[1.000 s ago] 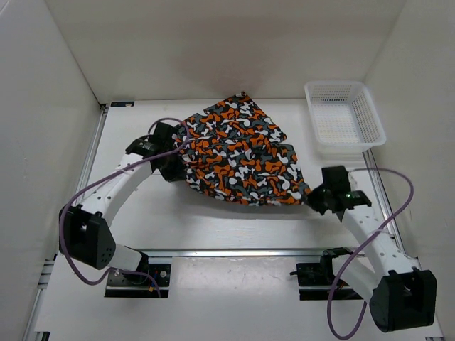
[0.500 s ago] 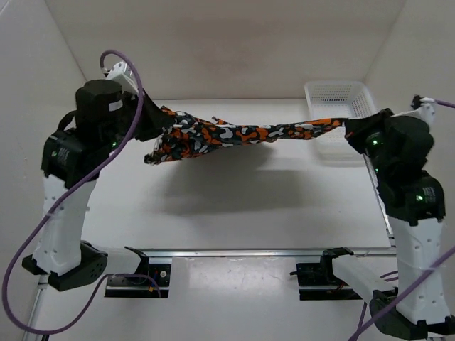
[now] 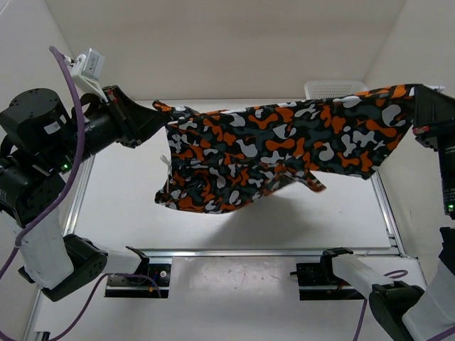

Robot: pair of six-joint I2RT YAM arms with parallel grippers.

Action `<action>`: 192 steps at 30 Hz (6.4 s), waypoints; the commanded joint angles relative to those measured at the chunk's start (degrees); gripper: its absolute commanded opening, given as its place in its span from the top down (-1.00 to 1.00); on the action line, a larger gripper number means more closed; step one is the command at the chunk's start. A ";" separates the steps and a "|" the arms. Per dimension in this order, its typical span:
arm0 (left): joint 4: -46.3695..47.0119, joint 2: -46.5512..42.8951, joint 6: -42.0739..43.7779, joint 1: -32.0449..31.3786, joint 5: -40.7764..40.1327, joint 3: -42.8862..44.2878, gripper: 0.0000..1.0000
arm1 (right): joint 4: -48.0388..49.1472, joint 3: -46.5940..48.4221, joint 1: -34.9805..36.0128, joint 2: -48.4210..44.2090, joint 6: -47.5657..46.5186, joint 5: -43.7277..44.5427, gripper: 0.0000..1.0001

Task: Fold and stack the shorts
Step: Flatten the shorts out, then fold the shorts

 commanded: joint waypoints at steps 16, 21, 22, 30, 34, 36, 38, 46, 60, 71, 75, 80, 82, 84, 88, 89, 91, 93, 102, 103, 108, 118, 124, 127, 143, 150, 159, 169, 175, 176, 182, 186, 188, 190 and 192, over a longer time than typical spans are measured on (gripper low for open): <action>11.67 1.59 -2.87 6.20 -10.42 -28.63 0.79 | 6.92 12.86 -0.20 37.48 -10.84 1.25 1.00; 14.92 12.05 -2.87 12.97 -8.15 -30.94 0.79 | 6.93 18.58 -1.34 56.08 -12.16 -10.52 1.00; 16.50 13.54 -3.57 15.60 -7.61 -31.81 0.79 | 6.93 21.03 -1.95 58.92 -11.55 -12.56 1.00; 18.80 34.17 -5.16 25.02 -4.19 -26.04 0.79 | 11.40 24.83 -2.48 78.45 -6.80 -26.19 1.00; 19.33 42.19 -6.21 28.36 -1.46 -18.91 0.79 | 14.13 24.13 -1.95 80.40 -5.66 -29.09 1.00; 19.33 45.00 -6.74 29.76 -0.93 -15.06 0.79 | 14.13 23.61 -1.95 80.40 -6.18 -30.33 1.00; 19.33 45.55 -6.74 30.38 0.30 -13.63 0.79 | 14.13 20.98 -1.95 78.57 -6.70 -31.47 1.00; 20.11 41.61 -4.28 31.00 1.36 -21.69 0.79 | 15.80 -5.64 3.75 57.33 -12.16 -27.61 1.00; 19.77 16.39 0.99 27.49 6.54 -26.98 0.79 | 10.19 -9.64 2.00 29.71 -15.05 -21.37 1.00; 14.24 -8.57 5.03 23.19 10.67 -20.41 0.79 | 3.77 4.15 2.00 11.50 -13.83 -20.48 1.00; 13.61 -12.36 4.43 21.96 11.46 -17.15 0.79 | 3.06 8.73 2.00 9.30 -12.43 -21.01 1.00; 13.61 -13.60 3.02 20.11 11.99 -14.60 0.79 | 3.06 12.34 2.00 9.29 -11.19 -20.93 1.00; 13.61 -13.60 2.49 20.10 11.99 -14.59 0.79 | 3.06 12.35 2.00 9.29 -11.19 -17.96 1.00; 13.61 -14.13 1.96 20.10 11.99 -14.59 0.79 | 3.06 12.35 2.00 9.90 -11.98 -15.58 1.00; 13.61 -13.43 1.43 20.10 11.99 -14.59 0.79 | 3.06 14.63 2.00 16.31 -15.40 -10.21 1.00; 13.61 -12.73 1.43 20.10 11.99 -14.59 0.79 | 3.76 15.42 2.00 17.89 -15.41 -9.51 1.00; 13.61 -11.85 1.43 20.10 11.20 -16.08 0.79 | 4.82 17.61 2.00 23.33 -16.81 -8.80 1.00; 14.66 -10.97 1.43 20.10 9.10 -18.36 0.79 | 5.34 20.60 2.00 30.60 -17.52 -8.80 1.00; 25.99 4.83 -2.78 20.10 0.57 -38.31 0.79 | 6.75 25.36 1.47 59.37 -19.28 -9.33 1.00; 28.35 7.64 -2.78 20.10 -0.22 -38.32 0.79 | 7.62 25.36 0.95 61.30 -19.28 -9.33 1.00; 28.38 31.80 -2.79 22.21 0.72 -27.44 0.79 | 13.07 26.05 0.33 72.56 -17.17 -9.85 1.00; 28.38 44.40 -3.31 27.49 3.82 -16.61 0.79 | 16.33 27.73 -1.95 78.72 -16.99 -15.38 1.00; 28.38 46.16 -2.79 29.77 5.04 -17.14 0.79 | 16.33 20.72 -1.34 73.83 -15.67 -19.69 1.00; 28.38 46.16 -1.65 30.48 6.27 -17.14 0.79 | 16.33 10.36 1.46 65.74 -17.51 -18.91 1.00; 28.38 32.82 3.10 37.14 8.04 -33.81 0.79 | 7.99 -44.94 40.19 19.51 -18.94 -1.45 1.00; 28.38 22.98 5.03 39.62 6.81 -48.66 0.79 | 6.75 -58.92 57.09 19.57 -9.01 4.46 1.00; 28.38 19.00 4.42 42.16 0.75 -63.71 0.79 | 8.33 -64.46 64.49 27.92 -3.99 9.66 1.00; 24.86 19.00 4.95 44.19 -0.31 -66.79 -1.00 | 6.06 -63.60 68.27 31.09 0.23 10.35 -0.41; 24.86 17.08 4.16 44.71 -3.03 -68.64 -0.69 | 1.65 -62.18 66.53 24.60 4.97 13.09 -0.50; 24.86 17.07 3.64 44.71 -3.04 -70.04 -0.64 | 1.04 -63.66 65.47 23.28 5.76 12.04 -0.50; 27.94 21.36 4.15 44.71 1.00 -71.37 -1.00 | 3.58 -69.47 47.82 16.15 10.07 -7.27 -0.59; 31.27 26.55 4.16 44.71 3.99 -71.89 -0.97 | 8.92 -75.00 33.51 14.92 12.01 -20.29 -0.63; 31.80 27.35 4.16 44.71 3.99 -72.42 -0.80 | 12.01 -78.52 27.62 14.92 12.01 -24.25 -0.63; 32.33 27.88 4.16 44.71 3.99 -72.95 -0.64 | 17.19 -81.50 24.17 16.06 10.61 -28.98 -0.56; 32.33 27.88 4.16 44.71 3.99 -72.95 -0.34 | 21.32 -82.31 20.99 18.25 10.60 -29.63 -0.56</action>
